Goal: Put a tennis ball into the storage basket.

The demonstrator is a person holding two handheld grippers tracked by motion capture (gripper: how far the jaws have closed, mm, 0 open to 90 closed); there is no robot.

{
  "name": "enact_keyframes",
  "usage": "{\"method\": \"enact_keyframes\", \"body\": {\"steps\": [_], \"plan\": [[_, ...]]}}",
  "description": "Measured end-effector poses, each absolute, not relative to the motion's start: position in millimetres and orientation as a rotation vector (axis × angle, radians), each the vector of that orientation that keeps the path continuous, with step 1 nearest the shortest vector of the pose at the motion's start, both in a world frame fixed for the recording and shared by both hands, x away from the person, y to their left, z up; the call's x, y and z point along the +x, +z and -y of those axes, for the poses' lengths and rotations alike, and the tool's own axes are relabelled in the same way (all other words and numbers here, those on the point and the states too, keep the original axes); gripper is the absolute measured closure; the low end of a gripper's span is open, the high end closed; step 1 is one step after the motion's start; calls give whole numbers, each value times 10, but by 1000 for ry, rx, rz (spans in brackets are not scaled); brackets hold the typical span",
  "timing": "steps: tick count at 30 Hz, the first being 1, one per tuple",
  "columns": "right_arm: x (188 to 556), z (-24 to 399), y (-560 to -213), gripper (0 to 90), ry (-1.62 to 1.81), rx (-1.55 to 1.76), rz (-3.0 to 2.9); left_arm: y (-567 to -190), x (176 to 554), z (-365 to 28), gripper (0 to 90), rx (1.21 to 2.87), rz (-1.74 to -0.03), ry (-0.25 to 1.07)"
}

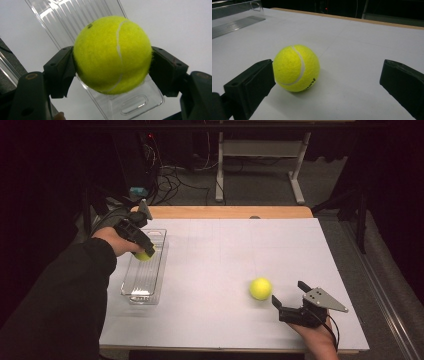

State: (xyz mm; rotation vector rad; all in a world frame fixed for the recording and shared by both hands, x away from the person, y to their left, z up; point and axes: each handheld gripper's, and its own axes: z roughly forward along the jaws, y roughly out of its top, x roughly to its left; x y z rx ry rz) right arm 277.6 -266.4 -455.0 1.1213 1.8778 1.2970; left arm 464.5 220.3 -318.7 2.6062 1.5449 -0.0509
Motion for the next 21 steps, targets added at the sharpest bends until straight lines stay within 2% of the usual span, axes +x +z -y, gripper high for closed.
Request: {"method": "enact_keyframes", "body": {"steps": [21], "plan": [[2776, 2663, -4550, 0, 1302, 1121, -1877, -3391, 4841, -2171, 267, 2607, -1609, -16]]}}
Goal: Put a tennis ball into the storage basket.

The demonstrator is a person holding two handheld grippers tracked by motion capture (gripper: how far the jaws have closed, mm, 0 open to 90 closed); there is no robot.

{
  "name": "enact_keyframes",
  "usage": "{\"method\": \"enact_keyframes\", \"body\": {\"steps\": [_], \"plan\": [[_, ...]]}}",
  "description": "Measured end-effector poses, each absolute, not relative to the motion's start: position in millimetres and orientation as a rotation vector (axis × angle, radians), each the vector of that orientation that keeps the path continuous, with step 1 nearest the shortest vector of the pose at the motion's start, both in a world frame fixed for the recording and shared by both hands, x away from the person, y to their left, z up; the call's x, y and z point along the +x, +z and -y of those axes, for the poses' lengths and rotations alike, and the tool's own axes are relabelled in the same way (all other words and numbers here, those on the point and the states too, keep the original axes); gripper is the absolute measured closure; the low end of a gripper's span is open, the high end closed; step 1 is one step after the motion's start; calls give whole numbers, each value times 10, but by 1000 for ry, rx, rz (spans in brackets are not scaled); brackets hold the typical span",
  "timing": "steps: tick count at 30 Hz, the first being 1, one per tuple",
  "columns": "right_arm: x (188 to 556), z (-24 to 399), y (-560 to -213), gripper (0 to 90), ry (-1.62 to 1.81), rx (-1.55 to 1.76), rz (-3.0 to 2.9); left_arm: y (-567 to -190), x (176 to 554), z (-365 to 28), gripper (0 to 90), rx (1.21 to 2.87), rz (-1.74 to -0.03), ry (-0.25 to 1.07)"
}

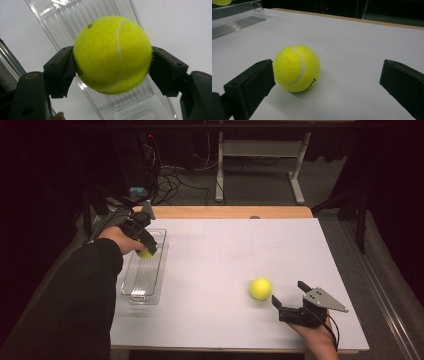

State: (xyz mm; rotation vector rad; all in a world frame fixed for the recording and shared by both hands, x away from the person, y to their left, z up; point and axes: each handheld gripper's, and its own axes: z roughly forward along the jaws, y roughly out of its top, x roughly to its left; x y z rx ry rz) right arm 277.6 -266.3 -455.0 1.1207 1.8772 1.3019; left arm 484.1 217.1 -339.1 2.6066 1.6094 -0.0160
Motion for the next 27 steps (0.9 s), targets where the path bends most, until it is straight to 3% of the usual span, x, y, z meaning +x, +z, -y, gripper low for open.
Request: {"method": "enact_keyframes", "body": {"steps": [27], "plan": [[2774, 2664, -4551, 0, 1301, 1120, -1878, -3609, 4926, -2181, 265, 2597, -1653, -43]]}}
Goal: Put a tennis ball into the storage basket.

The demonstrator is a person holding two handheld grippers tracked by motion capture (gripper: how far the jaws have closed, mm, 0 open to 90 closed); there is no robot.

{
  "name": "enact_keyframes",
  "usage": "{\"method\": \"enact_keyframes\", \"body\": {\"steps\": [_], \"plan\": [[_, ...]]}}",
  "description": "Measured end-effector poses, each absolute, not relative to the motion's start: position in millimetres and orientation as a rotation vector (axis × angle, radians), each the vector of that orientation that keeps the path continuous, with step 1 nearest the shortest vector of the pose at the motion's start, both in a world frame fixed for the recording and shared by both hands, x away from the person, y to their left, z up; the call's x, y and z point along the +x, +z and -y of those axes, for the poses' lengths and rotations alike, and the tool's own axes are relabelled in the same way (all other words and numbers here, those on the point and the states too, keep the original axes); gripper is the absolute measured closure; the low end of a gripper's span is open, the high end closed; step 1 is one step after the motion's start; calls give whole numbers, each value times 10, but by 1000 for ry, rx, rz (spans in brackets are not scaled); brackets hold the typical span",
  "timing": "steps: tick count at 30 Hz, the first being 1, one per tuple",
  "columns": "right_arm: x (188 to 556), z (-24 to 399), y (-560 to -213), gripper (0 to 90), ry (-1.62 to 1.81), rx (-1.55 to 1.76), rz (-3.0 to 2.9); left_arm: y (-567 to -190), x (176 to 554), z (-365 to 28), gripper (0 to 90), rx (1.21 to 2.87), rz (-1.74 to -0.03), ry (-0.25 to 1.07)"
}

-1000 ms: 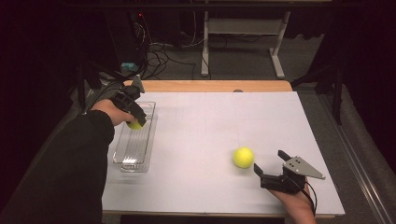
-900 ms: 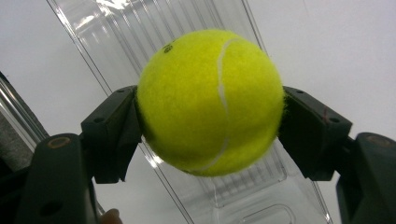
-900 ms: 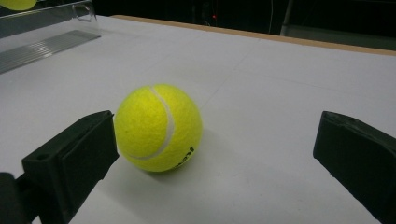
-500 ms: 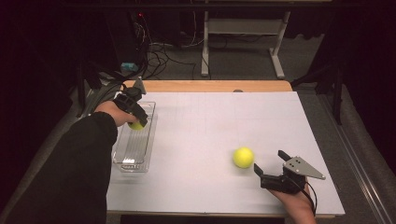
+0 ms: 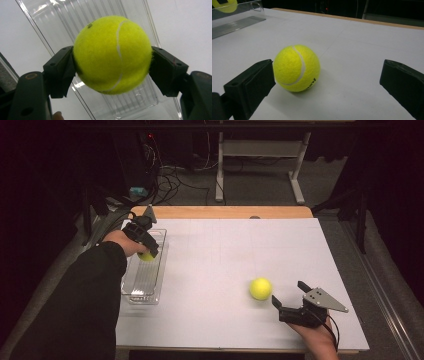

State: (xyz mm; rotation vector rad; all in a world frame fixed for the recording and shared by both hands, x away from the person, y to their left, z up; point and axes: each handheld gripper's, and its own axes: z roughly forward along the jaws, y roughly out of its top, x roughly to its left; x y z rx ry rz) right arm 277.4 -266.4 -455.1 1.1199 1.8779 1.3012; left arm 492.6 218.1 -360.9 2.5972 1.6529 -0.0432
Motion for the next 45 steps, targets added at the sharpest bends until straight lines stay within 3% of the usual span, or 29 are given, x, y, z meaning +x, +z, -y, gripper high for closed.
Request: {"method": "enact_keyframes", "body": {"steps": [22, 23, 25, 27, 45], "plan": [[2772, 2662, -4551, 0, 1300, 1122, -1879, -3563, 4951, -2208, 262, 2563, -1652, -20], [2772, 2660, -4552, 0, 1299, 1124, -1880, -3549, 4943, -2205, 250, 2569, -1643, 0], [2773, 2658, -4552, 0, 1301, 1126, -1881, -3514, 4937, -2199, 78, 2551, -1638, 20], [2774, 2657, -4553, 0, 1299, 1123, -1884, -3482, 4929, -2188, 7, 2548, -1624, -1], [2775, 2648, -4557, 0, 1295, 1120, -1885, -3468, 4876, -2122, 5, 2582, -1611, 1]]}}
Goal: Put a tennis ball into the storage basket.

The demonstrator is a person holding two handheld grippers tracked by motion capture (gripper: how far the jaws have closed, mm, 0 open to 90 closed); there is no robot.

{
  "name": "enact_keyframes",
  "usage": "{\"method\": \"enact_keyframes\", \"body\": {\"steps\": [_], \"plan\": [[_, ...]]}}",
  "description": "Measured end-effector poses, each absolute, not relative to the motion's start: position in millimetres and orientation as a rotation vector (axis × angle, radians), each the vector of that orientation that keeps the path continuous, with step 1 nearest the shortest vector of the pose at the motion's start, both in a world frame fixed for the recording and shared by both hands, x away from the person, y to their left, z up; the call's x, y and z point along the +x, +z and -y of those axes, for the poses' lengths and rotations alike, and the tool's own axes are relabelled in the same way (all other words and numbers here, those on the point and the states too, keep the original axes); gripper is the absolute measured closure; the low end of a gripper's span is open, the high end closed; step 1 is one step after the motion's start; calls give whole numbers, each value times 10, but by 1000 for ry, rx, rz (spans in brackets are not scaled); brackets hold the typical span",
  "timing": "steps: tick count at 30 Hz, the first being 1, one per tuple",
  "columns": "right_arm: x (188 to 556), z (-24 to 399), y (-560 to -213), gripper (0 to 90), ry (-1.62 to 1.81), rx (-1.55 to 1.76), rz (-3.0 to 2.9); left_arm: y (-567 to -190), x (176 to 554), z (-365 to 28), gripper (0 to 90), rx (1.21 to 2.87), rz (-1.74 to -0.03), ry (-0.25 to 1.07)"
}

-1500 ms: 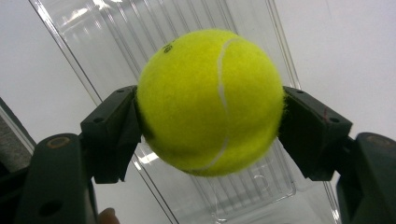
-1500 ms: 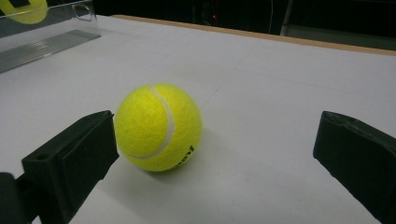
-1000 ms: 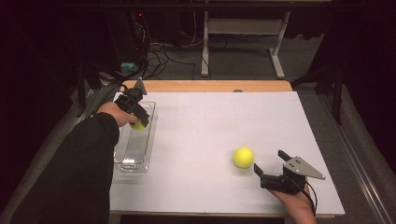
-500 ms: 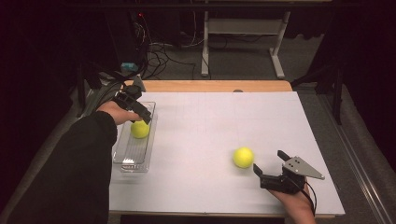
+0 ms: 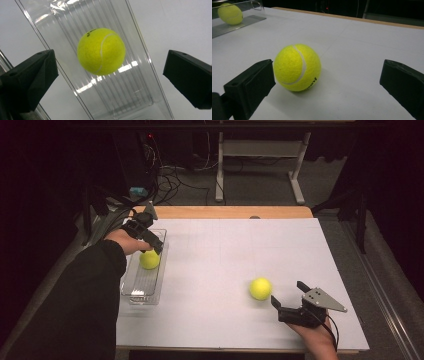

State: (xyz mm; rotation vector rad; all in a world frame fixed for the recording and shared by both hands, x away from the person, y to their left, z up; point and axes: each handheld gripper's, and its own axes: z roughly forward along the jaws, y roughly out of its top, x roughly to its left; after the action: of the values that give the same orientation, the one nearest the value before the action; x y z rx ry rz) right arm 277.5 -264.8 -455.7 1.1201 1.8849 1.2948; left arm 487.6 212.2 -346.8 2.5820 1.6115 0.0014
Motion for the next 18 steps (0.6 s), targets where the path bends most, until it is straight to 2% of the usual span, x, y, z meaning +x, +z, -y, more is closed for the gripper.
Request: {"method": "enact_keyframes", "body": {"steps": [18], "plan": [[2777, 2645, -4559, 0, 1293, 1120, -1887, -3442, 4807, -2049, 6, 2600, -1579, 10]]}}
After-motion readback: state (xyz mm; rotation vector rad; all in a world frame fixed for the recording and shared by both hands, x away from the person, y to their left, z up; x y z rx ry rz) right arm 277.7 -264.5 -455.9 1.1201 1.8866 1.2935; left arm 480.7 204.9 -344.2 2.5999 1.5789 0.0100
